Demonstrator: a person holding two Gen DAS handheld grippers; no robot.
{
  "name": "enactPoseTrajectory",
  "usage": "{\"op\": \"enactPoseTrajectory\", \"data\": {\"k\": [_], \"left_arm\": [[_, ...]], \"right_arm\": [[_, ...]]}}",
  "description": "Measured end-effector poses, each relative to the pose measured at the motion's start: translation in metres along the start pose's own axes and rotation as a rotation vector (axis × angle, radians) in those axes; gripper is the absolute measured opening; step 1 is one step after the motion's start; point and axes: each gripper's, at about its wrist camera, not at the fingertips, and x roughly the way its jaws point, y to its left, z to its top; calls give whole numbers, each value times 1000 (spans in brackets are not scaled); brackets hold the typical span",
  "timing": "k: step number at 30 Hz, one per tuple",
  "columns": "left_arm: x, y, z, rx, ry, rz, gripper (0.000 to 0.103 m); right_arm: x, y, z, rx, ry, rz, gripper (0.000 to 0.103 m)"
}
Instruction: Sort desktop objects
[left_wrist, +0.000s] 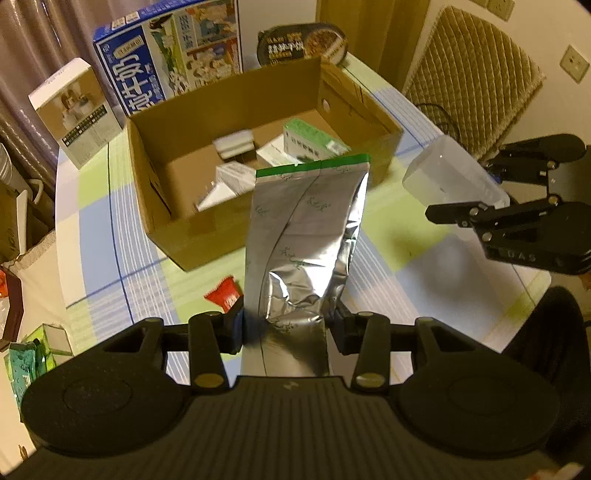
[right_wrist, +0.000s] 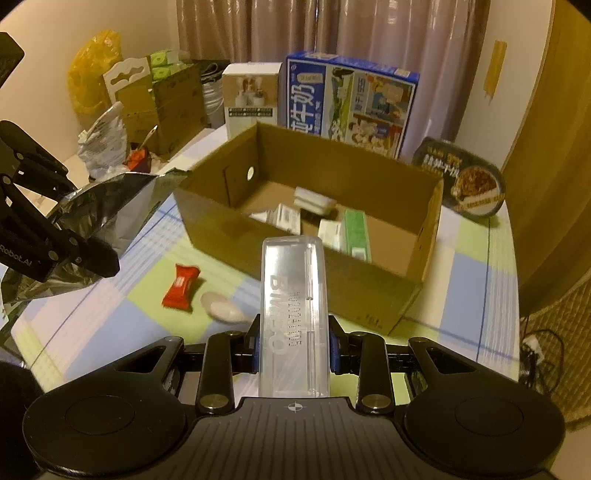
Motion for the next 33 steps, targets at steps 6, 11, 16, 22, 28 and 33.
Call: {"op": "enactPoseTrajectory", "data": {"k": [6, 11, 16, 22, 28, 33], "left_arm": [[-1, 11, 21, -31, -18, -17, 39], [2, 18, 36, -43, -28, -12, 39], [8, 27, 52, -56, -28, -16, 39], [17, 35, 65, -64, -25, -16, 39], [23, 45, 76, -82, -28, -28, 39], [29, 56, 87, -107, -29, -30, 39]], "right_arm": [[6, -12, 20, 25, -8, -9, 29], [15, -22, 30, 39, 5, -13, 29], [25, -29, 39, 51, 11, -18, 29], [32, -33, 49, 52, 11, -17, 29], [39, -40, 62, 50, 4, -20, 29], [47, -48, 73, 57, 3, -22, 29]]}}
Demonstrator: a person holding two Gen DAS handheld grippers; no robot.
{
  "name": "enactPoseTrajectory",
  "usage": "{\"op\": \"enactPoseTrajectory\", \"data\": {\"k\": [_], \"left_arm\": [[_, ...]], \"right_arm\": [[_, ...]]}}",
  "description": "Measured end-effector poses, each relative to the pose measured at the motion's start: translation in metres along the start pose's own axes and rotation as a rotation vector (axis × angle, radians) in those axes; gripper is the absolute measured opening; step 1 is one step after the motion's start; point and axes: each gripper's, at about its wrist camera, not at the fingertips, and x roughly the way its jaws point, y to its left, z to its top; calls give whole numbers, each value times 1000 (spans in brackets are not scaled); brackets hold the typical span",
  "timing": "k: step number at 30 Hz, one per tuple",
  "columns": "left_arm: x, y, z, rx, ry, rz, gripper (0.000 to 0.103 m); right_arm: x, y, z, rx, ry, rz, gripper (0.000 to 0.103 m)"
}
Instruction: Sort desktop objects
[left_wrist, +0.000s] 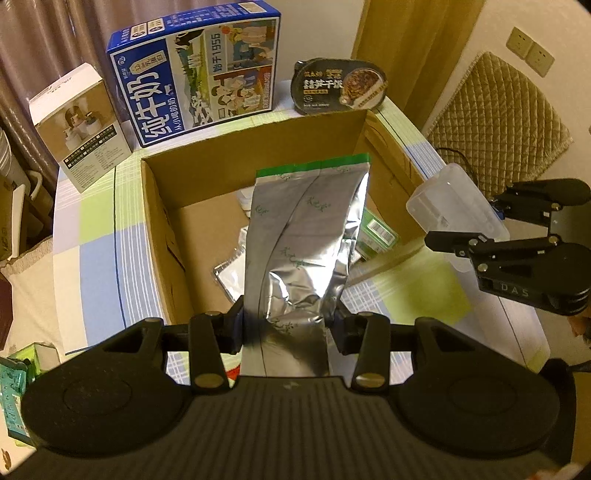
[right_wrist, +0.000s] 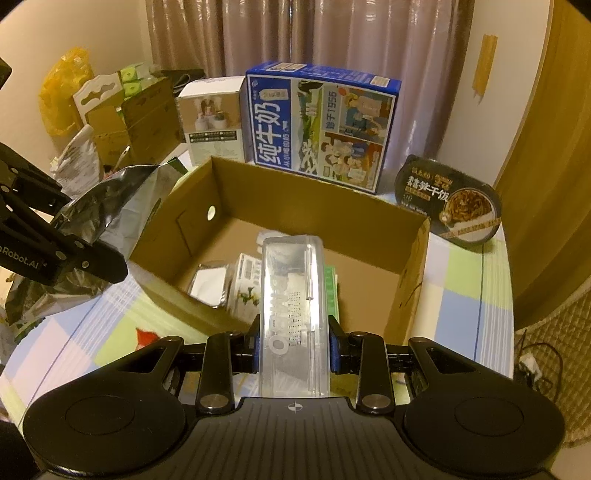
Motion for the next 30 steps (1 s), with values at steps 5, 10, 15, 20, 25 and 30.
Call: {"op": "enactPoseTrajectory", "data": {"k": [5, 10, 15, 20, 25, 30], "left_arm": [[9, 10, 15, -26, -1, -2, 39], [20, 13, 29, -24, 6, 4, 39], [31, 16, 41, -27, 11, 8, 39], [41, 23, 51, -39, 13, 17, 39], [49, 33, 60, -54, 16, 28, 39], [55, 41, 66, -74, 14, 37, 39]], "right_arm": [[12, -5, 8, 11, 5, -1, 29], [24, -10, 16, 17, 12, 2, 29], [36, -11, 24, 22, 17, 5, 29], [47, -13, 32, 31, 22, 8, 29], [58, -16, 36, 39, 29, 12, 29], [66, -20, 38, 48, 36, 13, 29]]}}
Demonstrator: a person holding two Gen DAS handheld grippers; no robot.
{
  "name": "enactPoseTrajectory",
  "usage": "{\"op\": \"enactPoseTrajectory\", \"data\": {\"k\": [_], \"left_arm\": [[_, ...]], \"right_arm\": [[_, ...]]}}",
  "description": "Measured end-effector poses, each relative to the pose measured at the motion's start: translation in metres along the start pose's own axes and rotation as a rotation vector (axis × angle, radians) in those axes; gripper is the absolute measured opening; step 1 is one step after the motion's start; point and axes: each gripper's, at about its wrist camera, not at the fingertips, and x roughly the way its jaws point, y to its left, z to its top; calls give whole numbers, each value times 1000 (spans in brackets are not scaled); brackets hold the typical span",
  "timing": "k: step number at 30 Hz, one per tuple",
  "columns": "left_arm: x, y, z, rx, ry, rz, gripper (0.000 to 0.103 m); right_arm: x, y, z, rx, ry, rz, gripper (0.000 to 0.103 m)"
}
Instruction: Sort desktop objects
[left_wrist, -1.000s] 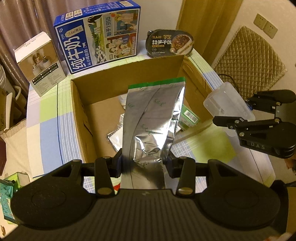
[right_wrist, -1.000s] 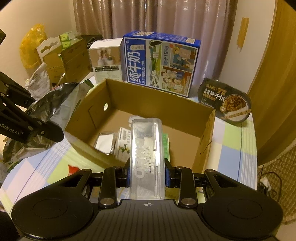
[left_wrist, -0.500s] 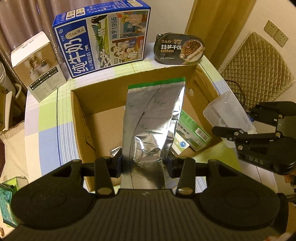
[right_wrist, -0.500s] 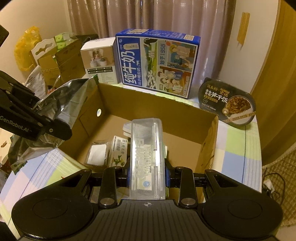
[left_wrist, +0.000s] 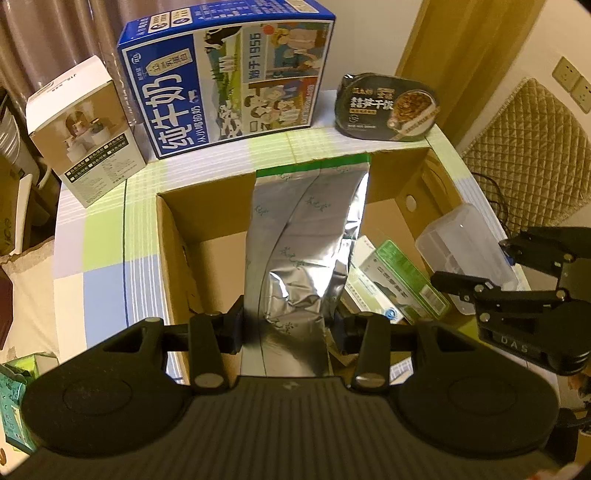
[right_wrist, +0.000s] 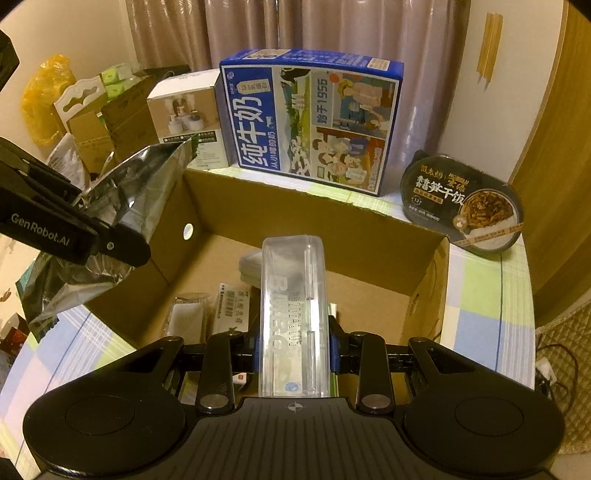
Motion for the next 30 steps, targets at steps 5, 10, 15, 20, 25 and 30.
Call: {"op": "enactPoseTrajectory", "data": {"k": [5, 10, 15, 20, 25, 30], "left_arm": [[8, 5, 6, -10, 0, 11, 39], [15, 8, 10, -19, -1, 18, 39], [22, 12, 13, -30, 0, 20, 39], [30, 16, 12, -41, 7, 25, 39], [35, 21, 12, -52, 9, 28, 40], [29, 27, 14, -74, -24, 37, 40]], "right_arm": [[6, -2, 3, 10, 0, 1, 29], [12, 0, 7, 12, -1, 5, 29], [19, 2, 8, 13, 3, 7, 29], [23, 2, 8, 11, 10, 8, 29], [26, 3, 9, 5, 13, 7, 29], [28, 5, 10, 2, 15, 7, 29]]}}
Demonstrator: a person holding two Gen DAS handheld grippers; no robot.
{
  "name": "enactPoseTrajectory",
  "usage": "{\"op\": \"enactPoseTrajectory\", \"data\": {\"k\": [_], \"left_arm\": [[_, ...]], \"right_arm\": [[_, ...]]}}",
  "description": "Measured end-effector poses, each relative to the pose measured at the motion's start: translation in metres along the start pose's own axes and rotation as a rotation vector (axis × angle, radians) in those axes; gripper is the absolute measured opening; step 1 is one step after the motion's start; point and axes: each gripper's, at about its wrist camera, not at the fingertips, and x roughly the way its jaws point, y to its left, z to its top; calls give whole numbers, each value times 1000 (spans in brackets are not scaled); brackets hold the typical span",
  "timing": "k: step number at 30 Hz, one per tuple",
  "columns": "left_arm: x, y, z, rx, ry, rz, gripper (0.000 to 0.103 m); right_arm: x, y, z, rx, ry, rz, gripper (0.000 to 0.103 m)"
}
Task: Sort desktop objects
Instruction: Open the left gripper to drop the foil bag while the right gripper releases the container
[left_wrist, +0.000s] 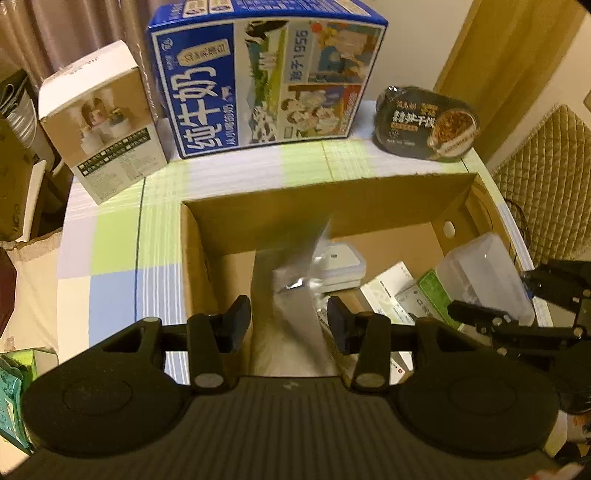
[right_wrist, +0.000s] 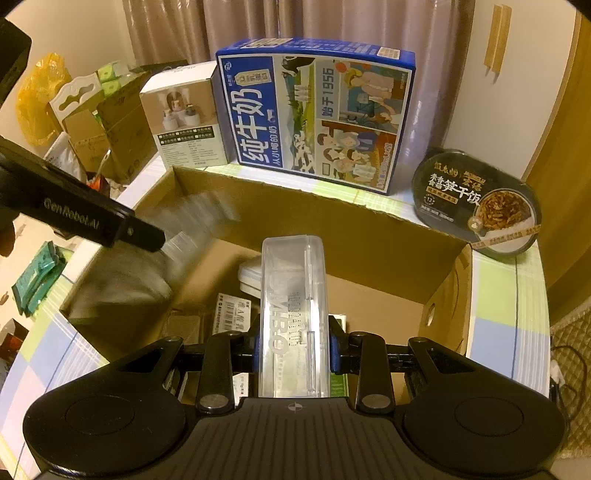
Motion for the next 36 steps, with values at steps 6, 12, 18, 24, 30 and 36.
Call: {"op": "enactPoseTrajectory", "data": {"k": [6, 12, 18, 24, 30, 36], "left_arm": [[-6, 3, -4, 4, -5, 1, 40], [-11, 4, -11, 36, -10, 18, 49], [-14, 3, -18, 99, -16, 32, 60], [-14, 2, -26, 122, -18, 11, 74], [-12, 1, -31, 158, -18, -10, 81], [-14, 4, -36, 162, -29, -15, 88]], "right_arm": [[0, 3, 2, -4, -2, 3, 29], [-2, 6, 2, -4, -4, 3, 29], [-3, 8, 7, 9, -8, 14, 29], [1, 13, 9, 16, -2, 24, 29], [8, 6, 9, 97, -13, 57, 30], [5, -6, 6, 159, -55, 68, 58]]}}
